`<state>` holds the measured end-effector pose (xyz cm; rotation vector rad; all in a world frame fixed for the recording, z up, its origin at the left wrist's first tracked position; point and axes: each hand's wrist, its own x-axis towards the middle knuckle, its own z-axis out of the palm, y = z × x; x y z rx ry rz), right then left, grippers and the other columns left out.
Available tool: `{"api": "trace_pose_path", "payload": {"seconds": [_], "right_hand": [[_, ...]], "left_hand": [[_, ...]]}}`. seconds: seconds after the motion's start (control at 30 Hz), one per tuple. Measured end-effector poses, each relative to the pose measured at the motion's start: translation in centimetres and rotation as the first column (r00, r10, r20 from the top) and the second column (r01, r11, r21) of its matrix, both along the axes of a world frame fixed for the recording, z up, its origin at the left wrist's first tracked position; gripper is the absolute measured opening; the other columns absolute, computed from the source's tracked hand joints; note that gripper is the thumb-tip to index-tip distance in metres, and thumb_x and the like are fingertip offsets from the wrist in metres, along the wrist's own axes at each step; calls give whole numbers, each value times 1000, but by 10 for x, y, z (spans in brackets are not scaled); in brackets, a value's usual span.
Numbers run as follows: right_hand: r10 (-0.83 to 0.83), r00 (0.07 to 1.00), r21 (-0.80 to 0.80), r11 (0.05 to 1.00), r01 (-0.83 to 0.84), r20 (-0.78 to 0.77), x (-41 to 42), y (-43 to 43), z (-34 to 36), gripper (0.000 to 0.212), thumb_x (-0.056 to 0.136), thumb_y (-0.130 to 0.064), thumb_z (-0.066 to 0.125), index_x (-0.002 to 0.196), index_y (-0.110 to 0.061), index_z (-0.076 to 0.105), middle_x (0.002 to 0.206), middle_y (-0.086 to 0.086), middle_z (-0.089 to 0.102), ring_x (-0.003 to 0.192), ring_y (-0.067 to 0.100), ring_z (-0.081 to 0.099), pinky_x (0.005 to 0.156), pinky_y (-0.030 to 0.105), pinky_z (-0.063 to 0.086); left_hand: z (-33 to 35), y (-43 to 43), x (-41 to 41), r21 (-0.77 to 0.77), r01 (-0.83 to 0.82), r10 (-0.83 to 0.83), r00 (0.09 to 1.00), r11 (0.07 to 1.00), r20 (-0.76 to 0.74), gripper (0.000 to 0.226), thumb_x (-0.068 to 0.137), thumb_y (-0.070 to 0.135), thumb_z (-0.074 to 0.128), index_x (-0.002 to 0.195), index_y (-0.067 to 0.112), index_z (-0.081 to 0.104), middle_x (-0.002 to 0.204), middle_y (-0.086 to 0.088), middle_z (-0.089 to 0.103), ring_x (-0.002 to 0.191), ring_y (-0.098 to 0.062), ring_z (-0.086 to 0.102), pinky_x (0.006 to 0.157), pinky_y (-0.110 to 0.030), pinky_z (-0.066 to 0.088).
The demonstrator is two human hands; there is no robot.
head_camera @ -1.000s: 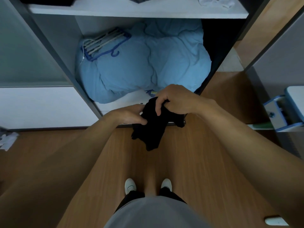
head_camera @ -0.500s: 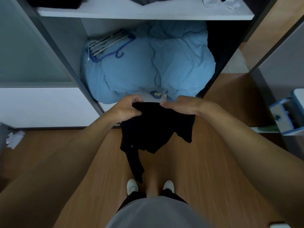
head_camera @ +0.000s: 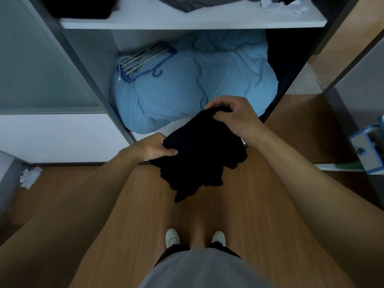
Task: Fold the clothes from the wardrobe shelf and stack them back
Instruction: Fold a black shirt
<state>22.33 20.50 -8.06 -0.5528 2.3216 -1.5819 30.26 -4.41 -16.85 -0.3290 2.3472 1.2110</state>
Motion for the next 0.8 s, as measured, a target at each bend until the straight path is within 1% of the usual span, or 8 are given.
{"api": "trace_pose_path", "payload": {"seconds": [0.13,0.23,0.33,0.43,0.57,0.63,0.73,0.8], "right_hand": [[-94,995,-2,996,94,-32,-6,12,1,28,86,4,59,103,-11,77,102,-3,75,95,3,68,93,18,52],[-200,980,-24,980,199,-24,-9,17,-7,30,89,3,56,106,-12,76,106,-2,74,101,6,67,98,22,51],[-308,948,-114,942,316,82,-16,20,-15,28,93,-1,54,108,-13,75,105,-2,74,100,8,68,95,23,53],[-351,933,-127,925,358,72,-23,27,-19,28,95,-3,53,101,-18,75,99,-8,73,92,-2,67,83,12,51],[-478,864,-250,827,504,159,-29,41,-17,27,96,-6,52,98,-22,75,105,1,73,101,12,68,91,23,55],[-488,852,-255,813,523,191,-29,45,-21,27,96,-6,52,97,-21,75,107,4,73,104,18,68,93,27,56],[-453,856,-76,872,484,249,-26,49,-29,27,93,-4,52,99,-16,75,104,6,73,102,20,68,91,27,57],[-304,923,207,944,257,237,-24,54,-37,25,91,-3,55,106,-10,74,108,8,72,101,20,67,84,22,55]], "left_hand": [[-6,-7,11,7,-123,123,992,992,30,36,84,62,67,76,28,76,75,12,75,69,-1,70,54,-6,45],[-1,2,8,-6,-111,111,993,994,40,45,86,65,62,73,23,72,67,11,73,61,0,68,50,-7,42],[14,22,-1,76,-135,137,990,988,-24,40,88,61,62,62,32,72,61,13,70,56,-1,66,48,-7,41],[32,37,-11,171,-128,146,984,977,-99,35,90,52,66,58,40,73,61,14,70,55,0,66,49,-7,43],[37,34,-13,153,-96,110,990,984,-90,19,86,42,76,77,26,78,76,7,77,66,-3,71,56,-9,48],[33,35,-11,224,-135,164,979,965,-117,9,90,29,74,88,20,76,82,6,78,70,-3,71,61,-10,50],[36,41,-14,312,-213,291,929,926,-230,8,93,14,69,86,16,73,68,12,73,61,1,67,57,-11,49],[44,48,-18,280,-191,271,920,941,-284,12,93,12,69,83,16,72,62,14,70,56,2,64,53,-11,47]]}}
